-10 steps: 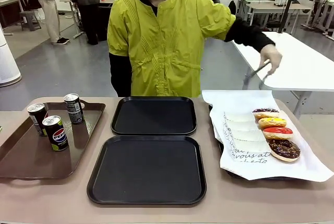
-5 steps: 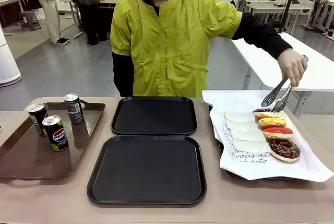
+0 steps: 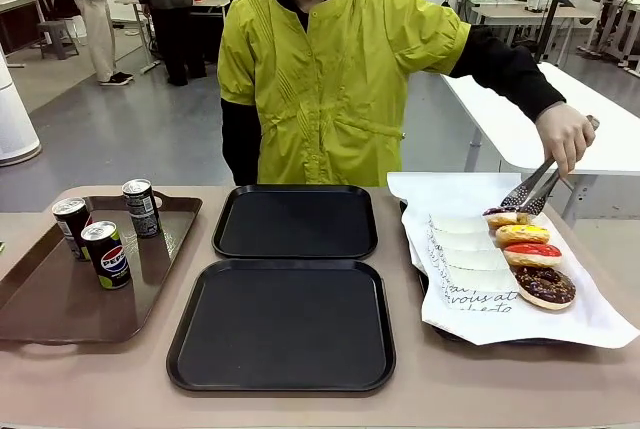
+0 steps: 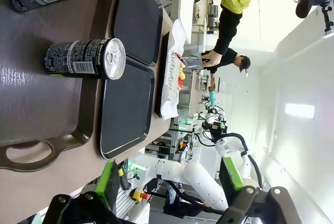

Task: Set up donuts and drinks on trays.
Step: Pick up one Pepsi coke and place it on the Flat Tray.

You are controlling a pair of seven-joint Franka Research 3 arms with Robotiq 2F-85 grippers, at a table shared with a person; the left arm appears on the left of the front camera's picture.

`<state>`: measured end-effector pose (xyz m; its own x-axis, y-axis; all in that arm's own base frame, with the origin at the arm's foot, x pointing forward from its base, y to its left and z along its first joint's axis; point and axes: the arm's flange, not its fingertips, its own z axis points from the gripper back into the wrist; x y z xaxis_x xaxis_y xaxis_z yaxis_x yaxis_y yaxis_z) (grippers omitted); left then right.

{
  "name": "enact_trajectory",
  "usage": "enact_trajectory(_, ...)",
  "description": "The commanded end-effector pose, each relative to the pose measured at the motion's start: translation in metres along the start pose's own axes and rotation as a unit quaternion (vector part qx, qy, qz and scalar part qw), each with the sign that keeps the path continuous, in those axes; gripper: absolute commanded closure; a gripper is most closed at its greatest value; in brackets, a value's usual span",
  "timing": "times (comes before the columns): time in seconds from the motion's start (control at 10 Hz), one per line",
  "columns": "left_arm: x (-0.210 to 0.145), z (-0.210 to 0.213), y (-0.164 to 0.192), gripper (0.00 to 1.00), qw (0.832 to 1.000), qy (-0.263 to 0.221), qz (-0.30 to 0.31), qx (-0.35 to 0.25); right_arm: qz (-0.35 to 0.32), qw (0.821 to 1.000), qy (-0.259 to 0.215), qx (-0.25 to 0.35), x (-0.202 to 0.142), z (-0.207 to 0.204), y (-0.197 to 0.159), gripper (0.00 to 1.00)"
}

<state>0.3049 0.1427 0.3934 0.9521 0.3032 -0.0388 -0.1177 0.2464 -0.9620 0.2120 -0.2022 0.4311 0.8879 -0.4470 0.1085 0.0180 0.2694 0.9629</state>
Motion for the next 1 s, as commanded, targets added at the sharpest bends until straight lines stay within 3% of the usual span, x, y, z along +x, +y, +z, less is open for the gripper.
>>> enact_trajectory(0.0,0.000,0.000,0.000,0.00,1.000,-0.003,0.000,0.001,0.001,1.000,0.001,0.001,0.000,0.000,0.000,0.00)
enact_trajectory(0.4,0.000,0.000,0.000,0.00,1.000,0.000,0.000,0.000,0.001,1.000,0.001,0.001,0.000,0.000,0.000,0.00)
enact_trajectory(0.5,0.005,-0.019,-0.030,0.00,0.994,-0.040,-0.062,0.084,0.001,1.000,0.001,0.001,0.000,0.000,0.000,0.00)
enact_trajectory(0.7,0.013,-0.058,-0.084,0.00,0.971,-0.040,-0.109,0.209,0.001,1.000,0.001,0.001,0.000,0.000,0.000,0.00)
enact_trajectory(0.9,0.012,-0.098,-0.115,0.00,0.933,-0.030,-0.137,0.330,0.001,1.000,0.001,0.001,0.000,0.000,0.000,0.00)
